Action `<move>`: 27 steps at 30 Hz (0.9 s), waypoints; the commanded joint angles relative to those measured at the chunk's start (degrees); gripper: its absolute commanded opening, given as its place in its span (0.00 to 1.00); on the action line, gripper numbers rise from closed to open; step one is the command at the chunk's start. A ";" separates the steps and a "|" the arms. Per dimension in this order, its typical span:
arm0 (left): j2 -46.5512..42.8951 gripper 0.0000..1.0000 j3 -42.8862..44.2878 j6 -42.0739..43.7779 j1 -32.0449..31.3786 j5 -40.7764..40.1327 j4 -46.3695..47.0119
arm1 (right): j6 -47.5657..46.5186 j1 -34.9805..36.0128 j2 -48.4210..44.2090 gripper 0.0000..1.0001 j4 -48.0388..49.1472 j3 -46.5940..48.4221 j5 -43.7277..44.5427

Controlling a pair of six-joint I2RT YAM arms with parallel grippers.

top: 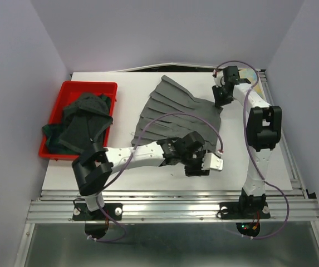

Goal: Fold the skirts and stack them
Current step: Fold the skirt

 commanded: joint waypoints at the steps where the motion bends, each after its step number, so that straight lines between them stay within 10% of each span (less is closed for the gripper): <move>1: -13.21 0.57 -0.92 -4.75 0.97 -3.89 -1.32 | 1.13 2.19 -0.32 0.49 0.73 6.77 -4.69; 3: -18.14 0.57 -2.77 -6.77 2.81 -4.69 -2.28 | 1.66 2.89 -1.37 0.69 0.47 7.39 -5.04; 8: -21.85 0.57 -6.55 -7.04 15.35 -6.62 -8.35 | -0.61 2.89 -9.43 0.84 -1.29 4.94 -4.25; 15: -18.42 0.59 -10.07 -2.29 31.02 -3.46 -12.49 | -15.45 2.89 -24.47 0.75 -9.81 -10.16 -16.02; 27: -20.96 0.77 -18.15 10.61 35.08 -6.27 -12.31 | -23.30 13.25 -50.06 0.69 -6.31 -46.12 -16.30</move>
